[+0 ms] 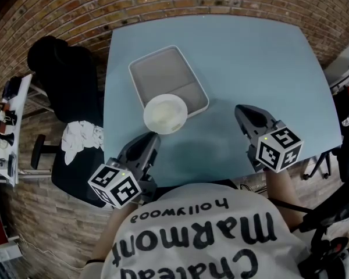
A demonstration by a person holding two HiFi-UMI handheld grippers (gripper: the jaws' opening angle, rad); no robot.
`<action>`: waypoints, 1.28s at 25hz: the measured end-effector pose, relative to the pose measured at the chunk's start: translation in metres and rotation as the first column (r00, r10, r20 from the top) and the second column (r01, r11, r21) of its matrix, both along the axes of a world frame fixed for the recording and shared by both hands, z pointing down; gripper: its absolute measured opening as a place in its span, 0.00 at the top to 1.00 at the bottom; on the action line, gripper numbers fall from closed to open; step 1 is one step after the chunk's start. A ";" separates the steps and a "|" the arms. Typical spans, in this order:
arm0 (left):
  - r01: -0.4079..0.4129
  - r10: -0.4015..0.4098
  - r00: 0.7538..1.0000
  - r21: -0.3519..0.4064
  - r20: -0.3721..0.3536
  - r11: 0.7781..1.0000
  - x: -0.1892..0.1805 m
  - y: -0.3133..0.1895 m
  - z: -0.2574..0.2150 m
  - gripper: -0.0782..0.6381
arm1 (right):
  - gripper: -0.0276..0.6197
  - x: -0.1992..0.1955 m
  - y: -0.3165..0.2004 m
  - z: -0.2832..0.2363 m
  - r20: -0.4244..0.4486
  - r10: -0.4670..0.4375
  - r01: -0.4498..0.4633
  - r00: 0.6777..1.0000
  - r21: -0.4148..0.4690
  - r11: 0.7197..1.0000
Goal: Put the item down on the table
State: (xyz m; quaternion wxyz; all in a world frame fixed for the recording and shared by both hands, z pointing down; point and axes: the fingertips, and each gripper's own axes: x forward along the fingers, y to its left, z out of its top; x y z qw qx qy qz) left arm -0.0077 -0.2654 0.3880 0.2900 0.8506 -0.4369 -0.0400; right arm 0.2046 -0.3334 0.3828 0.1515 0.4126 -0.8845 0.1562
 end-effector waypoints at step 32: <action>0.022 -0.022 1.000 -0.024 0.019 0.999 0.002 -0.013 0.008 0.84 | 0.94 -0.002 -0.017 0.006 -0.049 -0.064 0.065 0.997 0.024 0.998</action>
